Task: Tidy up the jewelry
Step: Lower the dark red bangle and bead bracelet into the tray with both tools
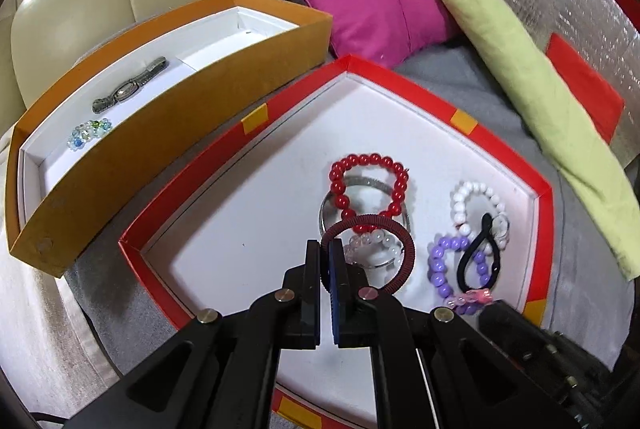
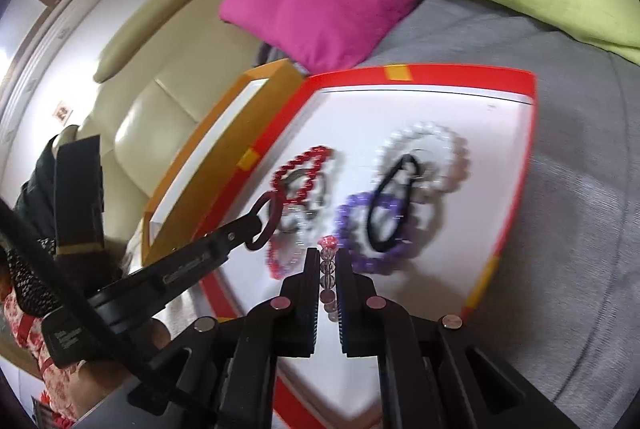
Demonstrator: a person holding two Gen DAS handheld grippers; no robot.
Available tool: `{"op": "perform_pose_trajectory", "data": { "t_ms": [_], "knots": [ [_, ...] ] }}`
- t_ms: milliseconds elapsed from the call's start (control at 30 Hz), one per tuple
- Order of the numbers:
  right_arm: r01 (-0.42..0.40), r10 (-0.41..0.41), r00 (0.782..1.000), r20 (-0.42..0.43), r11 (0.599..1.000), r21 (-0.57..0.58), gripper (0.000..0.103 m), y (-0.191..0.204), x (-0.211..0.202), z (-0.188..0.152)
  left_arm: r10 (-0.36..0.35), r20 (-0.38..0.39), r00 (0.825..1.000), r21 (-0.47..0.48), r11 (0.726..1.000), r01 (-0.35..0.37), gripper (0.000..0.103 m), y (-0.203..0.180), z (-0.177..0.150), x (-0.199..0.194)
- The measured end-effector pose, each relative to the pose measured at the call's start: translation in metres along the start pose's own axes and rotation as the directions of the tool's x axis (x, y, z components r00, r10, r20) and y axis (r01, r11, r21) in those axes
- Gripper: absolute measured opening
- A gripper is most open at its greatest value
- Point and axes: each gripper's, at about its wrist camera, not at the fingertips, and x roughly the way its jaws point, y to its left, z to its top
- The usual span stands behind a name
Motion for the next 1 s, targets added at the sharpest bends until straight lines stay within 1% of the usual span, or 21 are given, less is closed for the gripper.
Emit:
{"op": "perform_pose_trajectory", "data": {
  "t_ms": [100, 333, 533, 600, 700, 767, 800, 833, 867, 900, 933, 967, 1000],
  "knots": [
    [0.004, -0.004, 1.000, -0.022, 1.000, 0.009, 0.009, -0.003, 0.001, 0.001, 0.012, -0.007, 1.000, 0.001, 1.000, -0.012, 0.004, 0.001, -0.001, 0.003],
    [0.046, -0.046, 0.999, -0.015, 0.999, -0.013, 0.009, 0.003, 0.000, 0.002, 0.022, -0.018, 1.000, 0.000, 1.000, -0.022, 0.004, 0.004, 0.000, 0.007],
    [0.060, -0.061, 0.998, -0.018, 0.998, -0.020, 0.009, 0.005, 0.001, 0.002, 0.018, -0.021, 1.000, 0.001, 1.000, -0.018, 0.004, 0.002, -0.001, 0.008],
    [0.066, -0.067, 0.997, -0.024, 0.998, -0.018, 0.011, 0.004, 0.002, 0.002, 0.019, -0.022, 1.000, 0.001, 1.000, -0.019, 0.004, 0.003, -0.001, 0.007],
    [0.075, -0.075, 0.997, -0.031, 0.997, -0.009, 0.011, 0.003, 0.003, 0.001, 0.019, -0.021, 1.000, 0.000, 1.000, -0.019, 0.004, 0.003, -0.001, 0.007],
    [0.075, -0.075, 0.997, -0.024, 0.997, 0.000, 0.011, 0.002, 0.001, 0.002, 0.035, -0.012, 0.999, 0.001, 0.999, -0.035, 0.004, 0.003, -0.001, 0.006],
    [0.080, -0.079, 0.997, -0.016, 0.997, 0.001, 0.012, 0.003, -0.003, 0.002, 0.038, -0.010, 0.999, -0.001, 0.999, -0.038, 0.004, 0.003, -0.001, 0.005],
    [0.083, -0.083, 0.996, -0.010, 0.997, 0.000, 0.016, 0.004, -0.005, 0.003, 0.036, -0.005, 0.999, -0.011, 0.999, -0.036, 0.006, 0.005, 0.000, 0.004],
    [0.088, -0.088, 0.996, 0.002, 0.996, -0.001, 0.028, 0.005, -0.010, 0.003, 0.033, 0.000, 0.999, -0.025, 0.999, -0.033, 0.009, 0.006, 0.001, 0.001],
    [0.093, -0.093, 0.996, 0.016, 0.996, -0.004, 0.044, 0.006, -0.015, 0.004, 0.035, 0.005, 0.999, -0.031, 0.999, -0.035, 0.022, 0.007, 0.001, -0.001],
    [0.101, -0.101, 0.994, 0.029, 0.995, -0.008, 0.052, 0.007, -0.020, 0.004, 0.041, 0.025, 0.999, -0.040, 0.998, -0.040, 0.041, 0.008, 0.001, -0.007],
    [0.110, -0.109, 0.993, 0.044, 0.994, -0.013, 0.063, 0.008, -0.025, 0.004, 0.057, 0.057, 0.997, -0.045, 0.997, -0.055, 0.050, 0.007, 0.001, -0.013],
    [0.124, -0.123, 0.990, 0.064, 0.992, -0.025, 0.065, 0.010, -0.031, 0.003, 0.071, 0.079, 0.994, -0.046, 0.997, -0.068, 0.060, 0.007, 0.001, -0.017]
  ]
}}
